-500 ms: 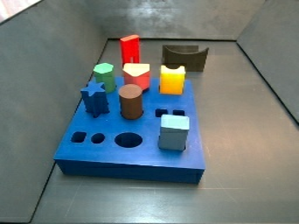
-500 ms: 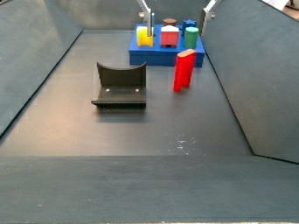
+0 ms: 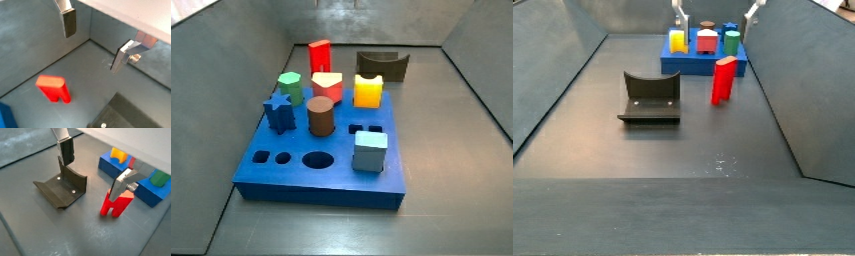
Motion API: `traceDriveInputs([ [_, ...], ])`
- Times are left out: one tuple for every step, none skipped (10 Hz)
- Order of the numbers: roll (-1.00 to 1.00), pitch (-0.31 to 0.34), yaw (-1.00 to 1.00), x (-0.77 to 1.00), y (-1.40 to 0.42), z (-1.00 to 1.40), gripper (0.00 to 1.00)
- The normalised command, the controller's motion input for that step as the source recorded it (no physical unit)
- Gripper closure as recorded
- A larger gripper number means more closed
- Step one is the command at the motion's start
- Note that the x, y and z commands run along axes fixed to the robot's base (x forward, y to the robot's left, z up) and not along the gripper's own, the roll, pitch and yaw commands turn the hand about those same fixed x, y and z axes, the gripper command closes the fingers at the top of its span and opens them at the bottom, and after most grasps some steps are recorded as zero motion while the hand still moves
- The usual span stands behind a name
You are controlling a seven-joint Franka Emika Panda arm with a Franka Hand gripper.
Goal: Pick up the square-circle object. Move up. Move to above the board. Insert the square-circle object.
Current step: Pick up the square-circle object.
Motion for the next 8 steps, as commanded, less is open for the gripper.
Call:
traceDriveInputs([
  [0.0,0.0,0.77,0.0,-0.39,-0.45,0.0],
  [0.0,-0.037,0.89,-0.01,-0.3,-0.29,0.0],
  [0.02,-0.06,0.9,-0.06,-0.3,-0.24,0.0],
  [0.05,-0.039,0.81,-0.22,-0.4,-0.16,0.0],
  [0.08,-0.139,0.38,-0.19,-0.43,0.0,0.0],
  [0.01,0.0,0.0,0.0,0.0,0.0,0.0],
  [0.0,0.0,0.0,-0.53,-0.17,-0.33,0.0],
  [0.0,0.0,0.16,-0.58,-0.28,-0.45,0.0],
])
